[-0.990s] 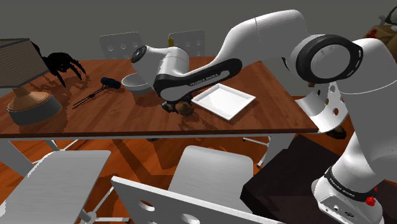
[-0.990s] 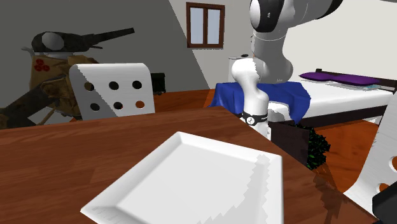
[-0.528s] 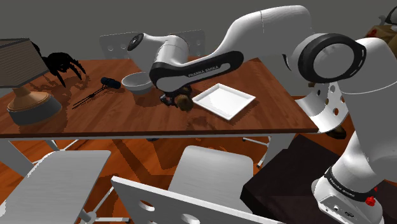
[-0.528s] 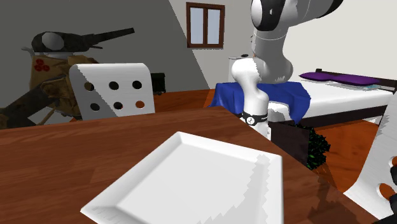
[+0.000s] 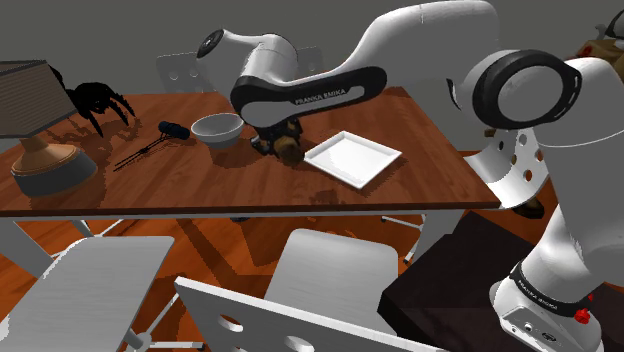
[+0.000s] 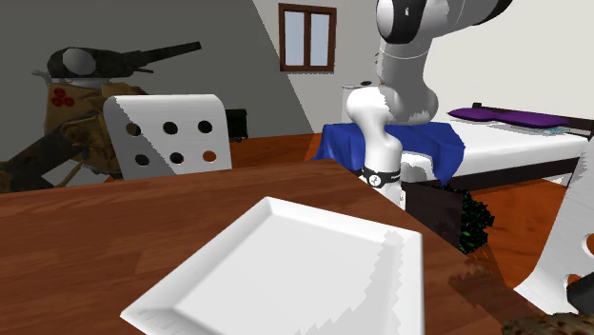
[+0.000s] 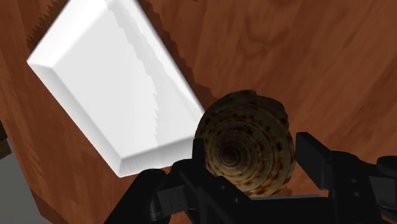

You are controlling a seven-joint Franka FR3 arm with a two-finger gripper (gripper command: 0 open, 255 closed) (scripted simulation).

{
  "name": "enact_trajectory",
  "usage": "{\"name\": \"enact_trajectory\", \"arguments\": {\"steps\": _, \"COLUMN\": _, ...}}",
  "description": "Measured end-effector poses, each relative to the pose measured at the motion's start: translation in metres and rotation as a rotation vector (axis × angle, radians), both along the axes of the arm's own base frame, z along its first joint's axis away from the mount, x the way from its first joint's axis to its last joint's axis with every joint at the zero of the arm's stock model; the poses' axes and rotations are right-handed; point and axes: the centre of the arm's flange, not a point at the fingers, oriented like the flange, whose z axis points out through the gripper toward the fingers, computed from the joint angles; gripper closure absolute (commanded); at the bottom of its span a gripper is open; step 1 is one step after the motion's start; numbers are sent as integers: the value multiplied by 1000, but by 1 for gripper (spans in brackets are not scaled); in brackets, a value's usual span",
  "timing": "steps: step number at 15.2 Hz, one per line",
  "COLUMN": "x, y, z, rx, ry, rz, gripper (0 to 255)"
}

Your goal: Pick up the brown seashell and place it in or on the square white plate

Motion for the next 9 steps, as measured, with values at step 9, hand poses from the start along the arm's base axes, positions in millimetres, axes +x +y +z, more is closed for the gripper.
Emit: {"name": "enact_trajectory", "arguments": {"steps": 9, "x": -15, "y": -112, "z": 10, "rx": 0, "ry": 0, "rz": 0, "gripper": 255}}
